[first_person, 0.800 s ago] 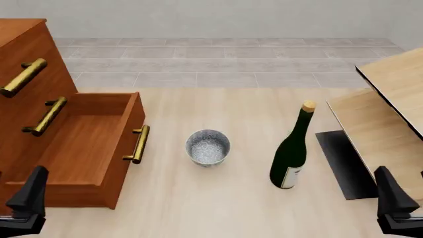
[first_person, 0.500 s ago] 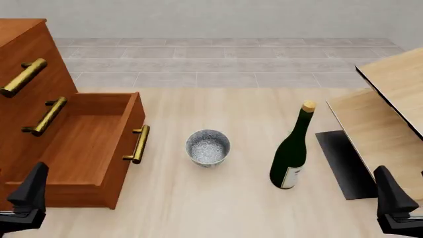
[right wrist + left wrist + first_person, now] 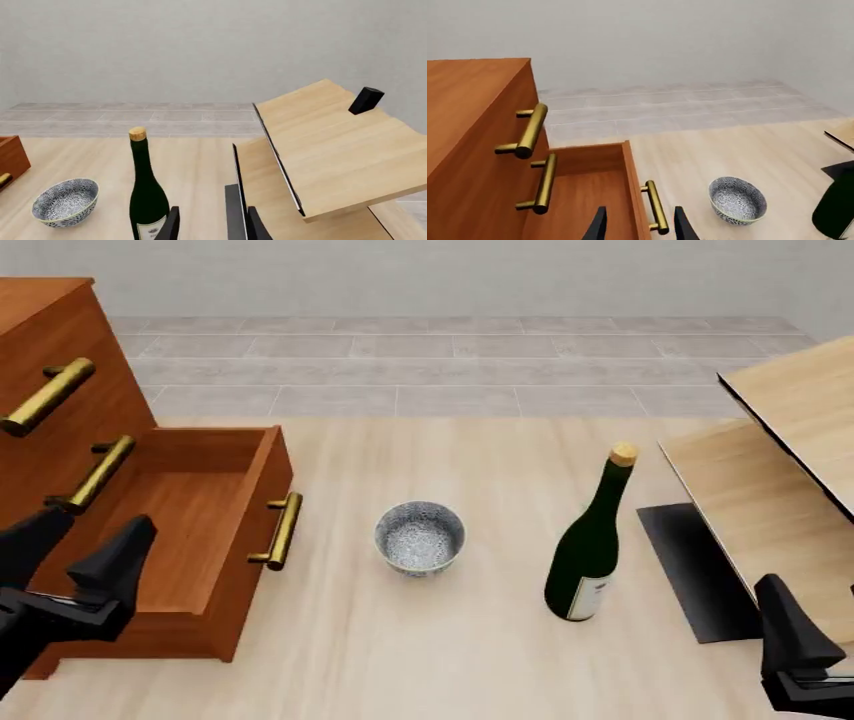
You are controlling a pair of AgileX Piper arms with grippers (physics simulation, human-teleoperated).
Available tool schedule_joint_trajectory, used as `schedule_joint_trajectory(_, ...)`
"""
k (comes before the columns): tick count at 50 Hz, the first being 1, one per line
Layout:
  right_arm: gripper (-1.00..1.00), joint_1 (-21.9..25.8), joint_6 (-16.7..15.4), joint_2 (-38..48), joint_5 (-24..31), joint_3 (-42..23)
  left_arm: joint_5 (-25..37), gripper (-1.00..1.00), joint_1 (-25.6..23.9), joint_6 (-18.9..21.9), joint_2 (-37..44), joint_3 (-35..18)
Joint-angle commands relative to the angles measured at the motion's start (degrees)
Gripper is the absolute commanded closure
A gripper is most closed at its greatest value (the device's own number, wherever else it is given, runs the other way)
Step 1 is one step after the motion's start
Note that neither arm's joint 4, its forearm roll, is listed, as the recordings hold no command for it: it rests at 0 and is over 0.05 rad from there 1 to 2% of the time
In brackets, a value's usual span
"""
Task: Put the bowl on top of the cabinet.
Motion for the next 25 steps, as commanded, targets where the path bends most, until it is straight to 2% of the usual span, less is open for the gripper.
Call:
schedule_joint_trajectory(1,-1.0,0.0,0.0,0.0,0.0,0.0,-4.9,-1.0,-6.4,0.9,9.9,-2.1)
schedule_joint_trajectory(2,-1.0,0.0,0.0,0.0,0.0,0.0,-5.4,-1.0,-6.2,-0.3,11.9,-2.5)
schedule_joint_trajectory(3,-1.0,0.0,0.0,0.0,0.0,0.0,-6.2,-1.0,-7.1,1.2,11.9,-2.5)
schedule_joint_trajectory(11,-1.0,0.0,0.0,0.0,0.0,0.0,-5.5,-1.0,-9.5,1.1,15.8,-5.6)
schedule_joint_trajectory(13,-1.0,0.0,0.0,0.0,0.0,0.0,-5.6,-1.0,-11.3,3.1,15.4,-5.9)
schedule_joint_trajectory(16,-1.0,0.0,0.0,0.0,0.0,0.0,-5.8,-1.0,-10.9,2.4,18.9,-7.5)
schedule_joint_trajectory(25,-1.0,0.0,0.0,0.0,0.0,0.0,-4.7,-1.0,-13.3,3.3,22.5,-10.9)
